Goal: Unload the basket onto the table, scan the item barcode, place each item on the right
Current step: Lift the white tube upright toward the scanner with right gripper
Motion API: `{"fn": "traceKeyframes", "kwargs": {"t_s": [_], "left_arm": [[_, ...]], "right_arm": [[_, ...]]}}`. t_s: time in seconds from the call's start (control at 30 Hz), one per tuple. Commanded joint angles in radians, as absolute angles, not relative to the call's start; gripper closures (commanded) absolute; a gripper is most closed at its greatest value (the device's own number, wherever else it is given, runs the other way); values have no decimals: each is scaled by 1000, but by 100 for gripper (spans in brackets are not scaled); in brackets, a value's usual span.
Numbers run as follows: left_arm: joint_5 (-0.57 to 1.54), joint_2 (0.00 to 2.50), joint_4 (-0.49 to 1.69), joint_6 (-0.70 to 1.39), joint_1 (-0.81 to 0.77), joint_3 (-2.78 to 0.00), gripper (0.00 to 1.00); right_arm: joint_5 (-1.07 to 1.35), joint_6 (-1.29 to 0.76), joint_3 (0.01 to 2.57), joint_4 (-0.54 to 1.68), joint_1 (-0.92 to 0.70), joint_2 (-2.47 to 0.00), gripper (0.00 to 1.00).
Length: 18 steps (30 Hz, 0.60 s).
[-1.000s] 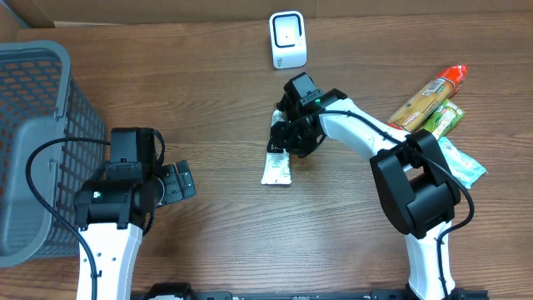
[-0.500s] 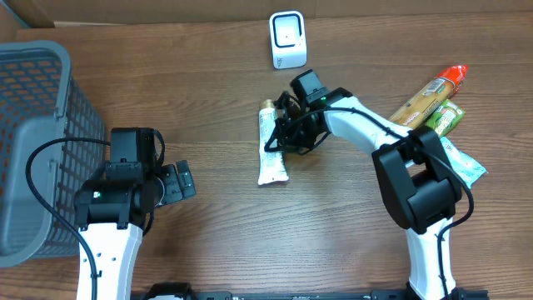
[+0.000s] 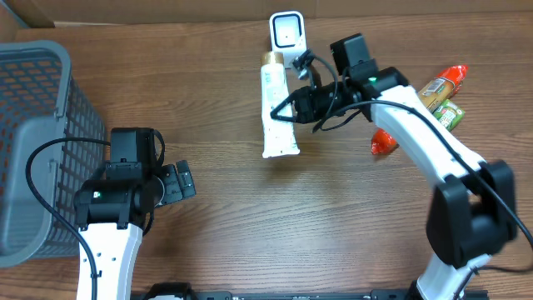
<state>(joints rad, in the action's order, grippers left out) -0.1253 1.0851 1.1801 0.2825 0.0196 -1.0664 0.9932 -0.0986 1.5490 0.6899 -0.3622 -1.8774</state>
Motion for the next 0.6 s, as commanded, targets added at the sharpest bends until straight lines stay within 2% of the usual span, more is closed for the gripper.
{"fn": "traceKeyframes", "kwargs": {"t_s": [0.0,0.23,0.57], "left_arm": [[-138,1087,1177,292,19,-1066,0],[-138,1087,1177,292,19,-1066,0],[-138,1087,1177,292,19,-1066,0]], "right_arm": [[1056,-31,1559,683,-356,-1742,96],[1056,-25,1559,687,-352,-1629,96],[1047,-25,1559,696,-351,-1617,96]]}}
